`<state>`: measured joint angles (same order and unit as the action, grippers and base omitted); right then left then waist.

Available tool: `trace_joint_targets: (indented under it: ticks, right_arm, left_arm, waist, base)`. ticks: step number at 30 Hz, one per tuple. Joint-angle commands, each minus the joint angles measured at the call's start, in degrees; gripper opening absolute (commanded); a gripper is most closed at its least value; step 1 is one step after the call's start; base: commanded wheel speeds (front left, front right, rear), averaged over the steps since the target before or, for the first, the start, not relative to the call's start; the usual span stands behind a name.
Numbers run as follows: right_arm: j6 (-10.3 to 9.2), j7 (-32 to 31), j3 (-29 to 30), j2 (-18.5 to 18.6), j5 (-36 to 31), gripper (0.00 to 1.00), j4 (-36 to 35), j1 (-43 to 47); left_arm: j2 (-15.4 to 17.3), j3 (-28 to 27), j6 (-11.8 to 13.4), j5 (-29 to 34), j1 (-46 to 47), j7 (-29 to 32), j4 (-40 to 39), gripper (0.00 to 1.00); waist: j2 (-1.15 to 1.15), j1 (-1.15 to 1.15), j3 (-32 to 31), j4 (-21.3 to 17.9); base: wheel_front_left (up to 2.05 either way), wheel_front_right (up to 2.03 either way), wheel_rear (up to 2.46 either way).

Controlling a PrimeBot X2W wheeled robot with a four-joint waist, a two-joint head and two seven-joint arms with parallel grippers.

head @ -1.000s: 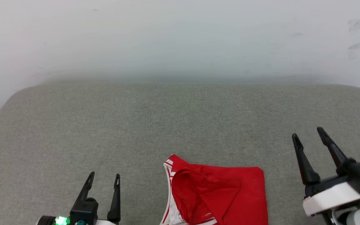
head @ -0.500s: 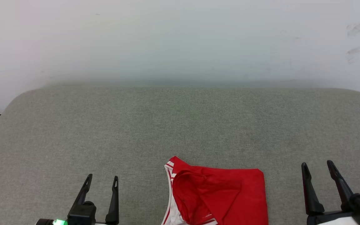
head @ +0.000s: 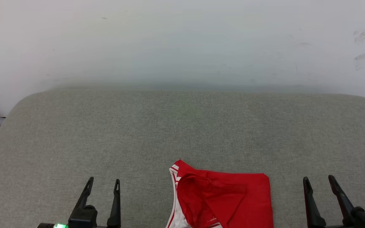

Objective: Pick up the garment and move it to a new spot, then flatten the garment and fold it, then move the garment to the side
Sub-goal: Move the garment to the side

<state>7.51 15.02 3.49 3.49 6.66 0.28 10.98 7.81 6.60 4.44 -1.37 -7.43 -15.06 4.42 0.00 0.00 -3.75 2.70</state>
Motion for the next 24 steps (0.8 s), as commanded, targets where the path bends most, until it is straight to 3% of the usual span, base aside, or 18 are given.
trace_joint_targets:
  ticks: [1, 7, 13, 16, 24]
  right_arm:
    - [-0.06, 0.2, 0.0, -0.3, -0.3, 1.00, 0.1, 0.5]
    - [-0.06, 0.2, 1.2, 2.2, 0.1, 1.00, -1.1, -4.4]
    - [-0.05, -2.7, 2.1, 8.1, 3.7, 1.00, 0.5, -12.9]
    - [-0.05, -9.3, -0.4, 11.7, 7.2, 1.00, 1.8, -16.7]
    - [-0.05, -34.2, -11.7, 20.5, 21.7, 1.00, 2.8, -22.6]
  left_arm:
    - [-0.1, -0.1, -0.2, -0.2, -0.2, -0.1, -0.1, 1.00]
    - [-0.2, -0.1, -0.1, -0.1, -0.1, -0.1, 0.1, 1.00]
    - [-0.1, 0.0, -0.4, -0.2, 0.3, -0.1, 0.2, 1.00]
    - [-0.1, 0.2, -0.7, -0.1, 0.7, -0.1, 0.3, 1.00]
    - [-0.2, 0.5, -0.9, -0.1, 1.8, -0.1, 0.3, 1.00]
  waist:
    - [0.00, 0.00, 0.0, 0.1]
    - [0.00, 0.00, 0.0, 0.0]
    - [0.00, 0.00, 0.3, 0.6]
    - [0.00, 0.00, 0.6, 1.2]
    - [0.00, 0.00, 2.0, 2.5]
  base:
    - [0.00, 0.00, 0.00]
    - [0.00, 0.00, 0.00]
    - [0.00, 0.00, 0.00]
    - [0.00, 0.00, 0.00]
    - [0.00, 0.00, 0.00]
